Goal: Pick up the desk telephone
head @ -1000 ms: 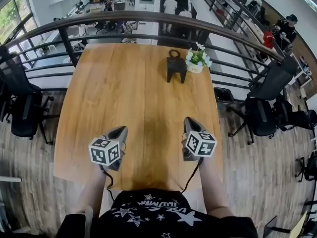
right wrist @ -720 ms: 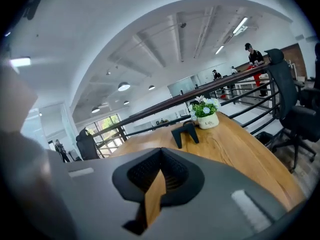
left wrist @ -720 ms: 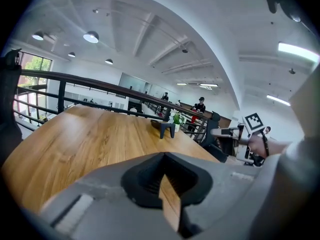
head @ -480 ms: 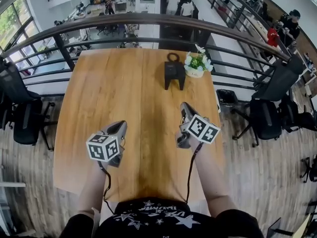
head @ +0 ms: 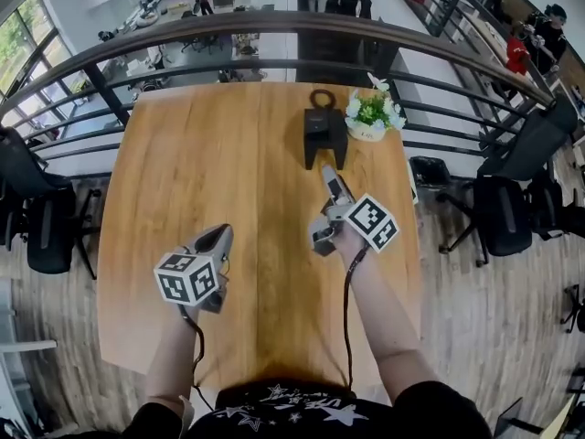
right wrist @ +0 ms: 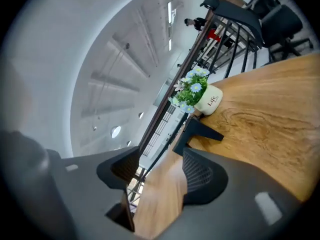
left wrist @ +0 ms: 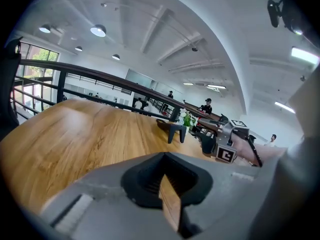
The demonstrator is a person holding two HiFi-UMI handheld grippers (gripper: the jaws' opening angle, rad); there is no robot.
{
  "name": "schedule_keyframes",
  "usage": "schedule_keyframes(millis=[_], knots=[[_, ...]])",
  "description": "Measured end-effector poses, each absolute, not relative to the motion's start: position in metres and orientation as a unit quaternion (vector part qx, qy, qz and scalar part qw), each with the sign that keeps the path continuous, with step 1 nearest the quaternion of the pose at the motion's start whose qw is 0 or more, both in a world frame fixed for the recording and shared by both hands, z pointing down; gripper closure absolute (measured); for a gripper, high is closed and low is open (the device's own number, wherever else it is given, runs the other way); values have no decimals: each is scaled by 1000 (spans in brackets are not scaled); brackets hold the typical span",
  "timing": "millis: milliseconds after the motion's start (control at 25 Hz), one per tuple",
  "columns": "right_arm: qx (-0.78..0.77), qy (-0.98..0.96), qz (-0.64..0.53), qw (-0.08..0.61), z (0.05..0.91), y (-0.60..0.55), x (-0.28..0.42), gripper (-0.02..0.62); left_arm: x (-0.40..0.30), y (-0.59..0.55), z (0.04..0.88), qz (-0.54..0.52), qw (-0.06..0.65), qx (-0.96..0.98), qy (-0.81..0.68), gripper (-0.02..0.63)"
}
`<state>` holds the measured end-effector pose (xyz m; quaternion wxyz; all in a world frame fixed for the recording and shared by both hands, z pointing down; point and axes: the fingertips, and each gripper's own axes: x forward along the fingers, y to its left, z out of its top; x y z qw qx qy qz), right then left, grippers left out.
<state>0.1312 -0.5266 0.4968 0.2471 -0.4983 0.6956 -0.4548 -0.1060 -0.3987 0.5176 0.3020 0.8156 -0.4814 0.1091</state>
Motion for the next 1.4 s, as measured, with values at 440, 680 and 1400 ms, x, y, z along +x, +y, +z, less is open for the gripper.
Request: schedule_keyframes(millis=[440, 680, 1400], knots=[[-531, 616, -493, 311, 547, -602, 140, 310, -108, -432, 549, 113, 320, 807, -483, 604], [-550, 591, -505, 306, 568, -623, 148, 326, -118, -440, 566, 128, 321, 799, -491, 604], [-575, 514, -537, 343, 575, -657, 147, 298, -114, -436, 585, 126, 352, 788, -489, 604]])
